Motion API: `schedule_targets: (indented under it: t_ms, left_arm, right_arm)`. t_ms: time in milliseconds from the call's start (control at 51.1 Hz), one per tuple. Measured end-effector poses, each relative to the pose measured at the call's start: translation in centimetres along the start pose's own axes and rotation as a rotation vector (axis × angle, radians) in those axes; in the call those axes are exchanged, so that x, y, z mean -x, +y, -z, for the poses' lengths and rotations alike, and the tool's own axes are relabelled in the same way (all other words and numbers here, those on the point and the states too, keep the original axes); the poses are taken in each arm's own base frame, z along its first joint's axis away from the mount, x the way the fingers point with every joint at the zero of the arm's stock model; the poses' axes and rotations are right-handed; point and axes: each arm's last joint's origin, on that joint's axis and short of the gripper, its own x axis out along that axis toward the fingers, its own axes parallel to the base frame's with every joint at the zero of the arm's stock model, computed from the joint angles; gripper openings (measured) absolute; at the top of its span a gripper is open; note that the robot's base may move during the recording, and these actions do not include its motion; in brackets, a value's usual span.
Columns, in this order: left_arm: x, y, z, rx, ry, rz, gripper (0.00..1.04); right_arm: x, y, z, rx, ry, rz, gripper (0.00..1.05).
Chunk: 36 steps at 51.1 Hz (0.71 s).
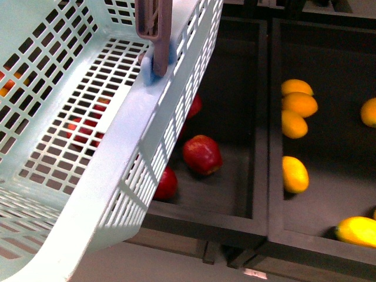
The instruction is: Pick lemon and mango into basket
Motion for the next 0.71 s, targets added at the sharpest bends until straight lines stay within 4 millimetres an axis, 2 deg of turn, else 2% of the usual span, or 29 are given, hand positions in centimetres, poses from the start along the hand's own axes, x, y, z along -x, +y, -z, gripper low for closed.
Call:
schedule_targets:
  t_ms: [490, 705]
  left_arm:
    - [0.03, -0.04, -0.43, -0.014, -0.042, 0.001, 0.07]
    - [0.07, -0.05, -0.12, -0.004, 0.000, 0.003, 0.07]
  right_arm:
    - [0.00, 0.00, 0.00, 0.000, 0.000, -0.004, 0.96]
    - [0.00, 0.00, 0.00, 0.000, 0.000, -0.003, 0.96]
